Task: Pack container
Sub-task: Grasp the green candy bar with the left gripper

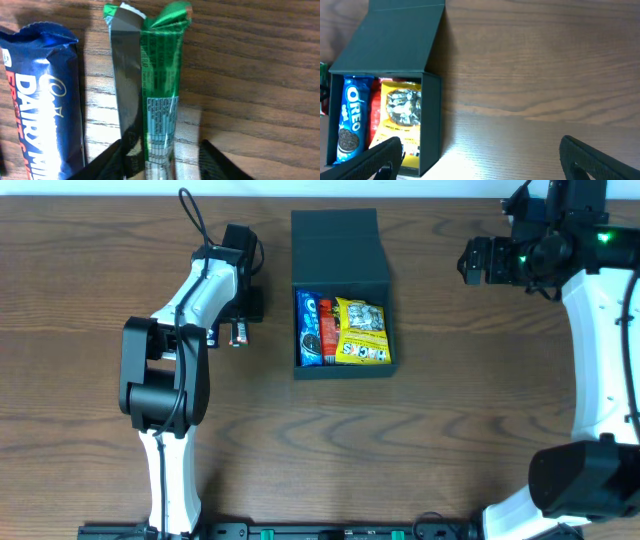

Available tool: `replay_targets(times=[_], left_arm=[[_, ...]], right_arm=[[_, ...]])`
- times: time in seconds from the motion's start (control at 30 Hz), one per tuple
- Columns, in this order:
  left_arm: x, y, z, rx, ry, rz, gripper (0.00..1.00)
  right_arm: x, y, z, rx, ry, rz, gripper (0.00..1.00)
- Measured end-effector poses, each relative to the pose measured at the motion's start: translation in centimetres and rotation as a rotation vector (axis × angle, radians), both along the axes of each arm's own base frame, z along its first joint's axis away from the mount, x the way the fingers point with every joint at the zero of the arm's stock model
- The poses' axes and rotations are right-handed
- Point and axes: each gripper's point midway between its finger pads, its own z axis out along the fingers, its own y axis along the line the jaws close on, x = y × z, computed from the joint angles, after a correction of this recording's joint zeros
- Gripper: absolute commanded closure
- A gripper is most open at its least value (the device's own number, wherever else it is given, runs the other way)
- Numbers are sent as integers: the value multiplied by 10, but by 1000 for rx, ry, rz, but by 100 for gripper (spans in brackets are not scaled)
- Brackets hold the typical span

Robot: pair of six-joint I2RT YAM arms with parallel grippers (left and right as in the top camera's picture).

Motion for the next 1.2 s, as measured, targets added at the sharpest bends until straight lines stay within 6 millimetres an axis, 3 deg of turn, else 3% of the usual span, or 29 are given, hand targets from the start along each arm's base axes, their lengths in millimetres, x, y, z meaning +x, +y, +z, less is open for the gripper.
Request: replay_targets(times=[0.7,1.2], left_arm=[[0,0,0,0,0,0,77],[0,0,0,-5,0,27,83]], right_arm=[[-1,0,-1,0,6,0,1],[-1,0,-1,0,6,0,1]])
